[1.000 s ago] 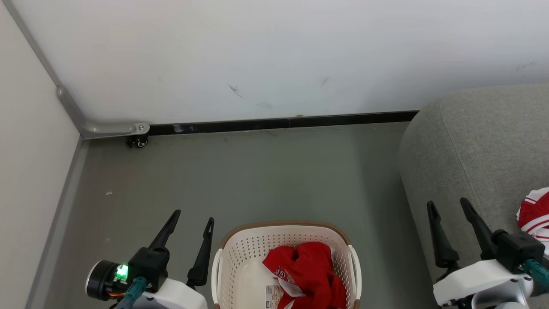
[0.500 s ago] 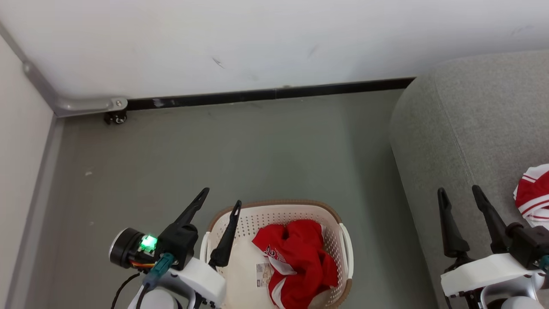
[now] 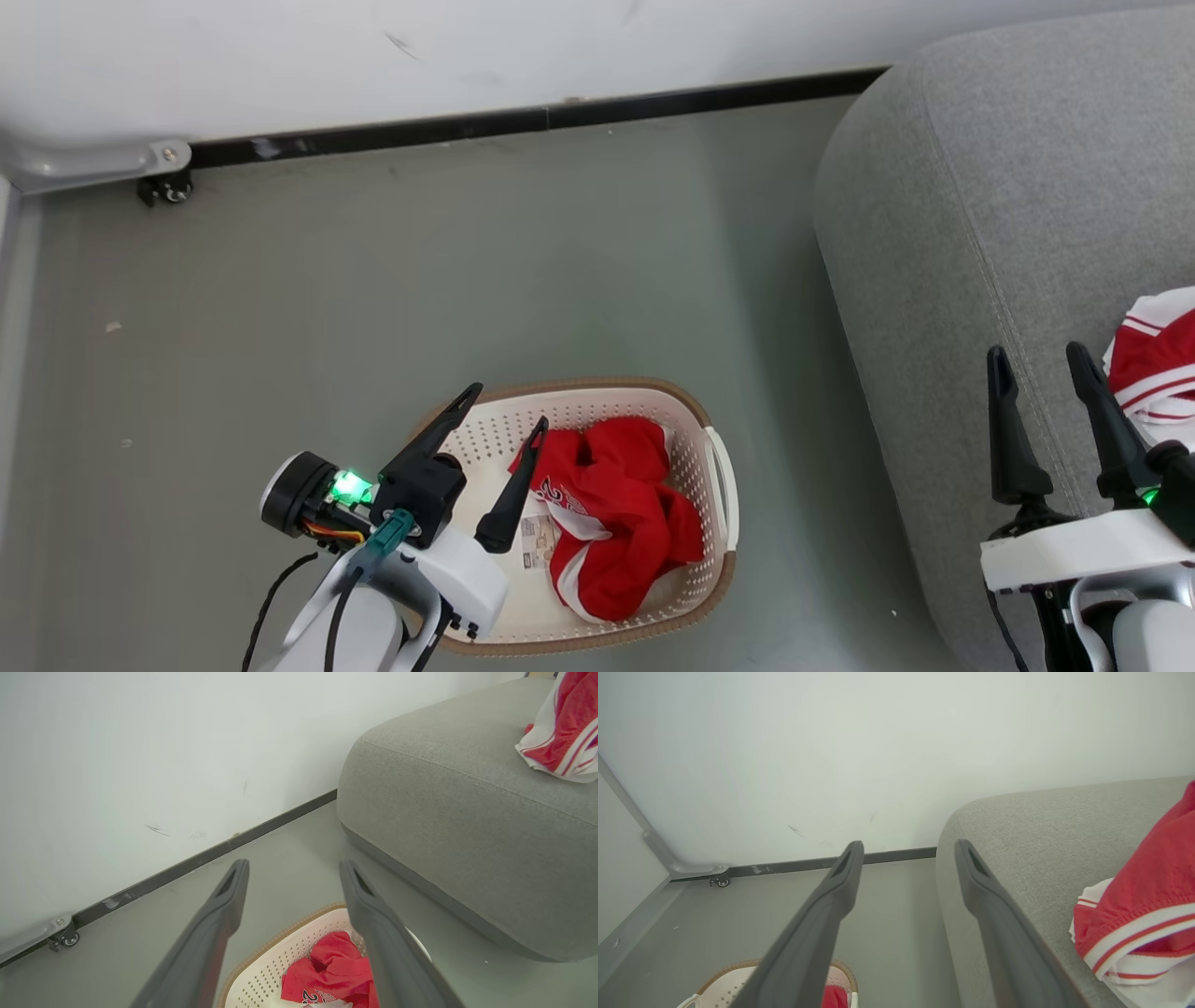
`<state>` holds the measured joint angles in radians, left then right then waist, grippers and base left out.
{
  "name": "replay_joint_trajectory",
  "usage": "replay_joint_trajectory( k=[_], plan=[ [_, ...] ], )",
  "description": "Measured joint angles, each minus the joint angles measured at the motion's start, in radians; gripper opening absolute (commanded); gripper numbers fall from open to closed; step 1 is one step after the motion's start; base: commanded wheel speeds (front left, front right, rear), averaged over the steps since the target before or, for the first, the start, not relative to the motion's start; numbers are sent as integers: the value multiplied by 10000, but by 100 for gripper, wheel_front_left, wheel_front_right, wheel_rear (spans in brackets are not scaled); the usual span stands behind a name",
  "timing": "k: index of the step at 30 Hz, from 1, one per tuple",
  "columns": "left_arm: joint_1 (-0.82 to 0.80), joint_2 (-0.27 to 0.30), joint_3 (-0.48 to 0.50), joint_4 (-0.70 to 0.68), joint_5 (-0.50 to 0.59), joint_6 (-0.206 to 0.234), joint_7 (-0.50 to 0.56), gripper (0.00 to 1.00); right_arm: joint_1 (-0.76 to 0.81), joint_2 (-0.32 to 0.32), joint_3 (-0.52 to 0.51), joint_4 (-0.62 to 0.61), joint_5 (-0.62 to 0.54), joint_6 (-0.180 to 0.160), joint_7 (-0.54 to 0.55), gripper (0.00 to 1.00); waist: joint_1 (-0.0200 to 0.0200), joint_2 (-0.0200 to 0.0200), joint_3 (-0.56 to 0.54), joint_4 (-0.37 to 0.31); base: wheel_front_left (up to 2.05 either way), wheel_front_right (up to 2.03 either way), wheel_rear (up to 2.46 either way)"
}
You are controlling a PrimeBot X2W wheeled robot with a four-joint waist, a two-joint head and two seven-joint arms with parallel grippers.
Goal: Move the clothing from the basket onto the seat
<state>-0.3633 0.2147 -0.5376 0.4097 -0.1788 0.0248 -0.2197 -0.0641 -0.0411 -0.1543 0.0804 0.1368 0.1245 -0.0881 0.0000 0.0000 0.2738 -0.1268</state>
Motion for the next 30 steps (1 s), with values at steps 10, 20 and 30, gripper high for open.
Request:
replay_joint_trajectory(
  k=[10, 20, 30],
  plan=[
    [-524, 8, -86, 957, 178, -174, 96, 100, -568, 2, 17, -73, 159, 0, -192, 100, 0, 0, 859, -484, 0, 0, 0],
    [-983, 36, -199, 1766, 345, -257, 96, 100, -1144, 2, 119, -79, 336, 0, -424, 100, 0, 0, 1656, -943, 0, 0, 0],
    [-1398, 35, -364, 2355, 598, -353, 92, 100, -1704, 0, 213, -48, 499, 0, -629, 100, 0, 0, 2316, -1316, 0, 0, 0]
  ],
)
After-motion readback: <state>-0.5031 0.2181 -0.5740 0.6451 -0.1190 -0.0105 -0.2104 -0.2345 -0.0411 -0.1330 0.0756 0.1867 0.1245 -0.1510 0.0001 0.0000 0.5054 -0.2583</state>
